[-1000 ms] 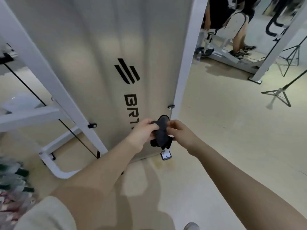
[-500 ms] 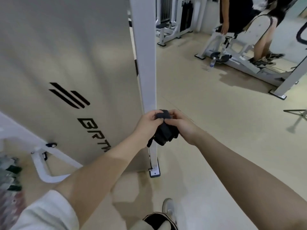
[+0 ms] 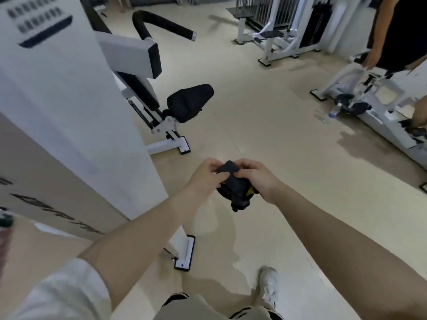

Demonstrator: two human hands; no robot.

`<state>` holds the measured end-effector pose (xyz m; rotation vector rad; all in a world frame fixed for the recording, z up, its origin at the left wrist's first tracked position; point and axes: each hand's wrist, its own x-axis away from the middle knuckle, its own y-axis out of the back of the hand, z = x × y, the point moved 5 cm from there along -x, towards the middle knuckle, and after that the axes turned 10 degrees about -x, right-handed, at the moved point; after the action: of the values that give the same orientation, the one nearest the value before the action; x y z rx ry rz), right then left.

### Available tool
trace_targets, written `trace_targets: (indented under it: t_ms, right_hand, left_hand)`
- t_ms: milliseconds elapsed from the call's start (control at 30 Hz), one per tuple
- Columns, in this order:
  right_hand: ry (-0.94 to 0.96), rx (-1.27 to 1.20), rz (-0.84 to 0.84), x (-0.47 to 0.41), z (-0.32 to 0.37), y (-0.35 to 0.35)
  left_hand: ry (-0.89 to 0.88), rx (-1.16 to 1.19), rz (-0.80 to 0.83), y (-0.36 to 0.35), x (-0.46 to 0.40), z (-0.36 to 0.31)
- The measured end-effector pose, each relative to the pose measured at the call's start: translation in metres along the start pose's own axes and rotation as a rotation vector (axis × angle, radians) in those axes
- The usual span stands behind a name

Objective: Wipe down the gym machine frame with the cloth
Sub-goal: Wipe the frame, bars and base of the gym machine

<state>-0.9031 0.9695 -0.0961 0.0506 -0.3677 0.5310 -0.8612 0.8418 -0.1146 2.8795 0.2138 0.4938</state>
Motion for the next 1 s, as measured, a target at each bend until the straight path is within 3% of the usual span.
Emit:
trace_targets:
  t_ms: [200,333,567,800,1000]
  right_hand:
    - [-0.034,0.095,0.171,-0.087,0.043,0.081]
    - [-0.01,0.117,0.288,-0.148,0.073,0.094]
    - [0.085,0.03,0.48,-0.273,0.144,0.066]
    - [0.172,0.001,0.608,-0.414,0.262,0.038]
    - [0.231,-0.064,0.743,-0.519,0.354,0.03]
  left_hand:
    - [0.069,-0.015,-0.142,-0.034,-0.09,-0.038]
    - [0.089,0.022,-0.285,-0.025,-0.131,-0.066]
    - [0.068,0.028,-0.693,0.051,-0.214,-0.124]
    - [-0.121,0.05,-0.851,0.138,-0.319,-0.216]
    - [-0.173,0.049,-0.948,0.2,-0.408,-0.289]
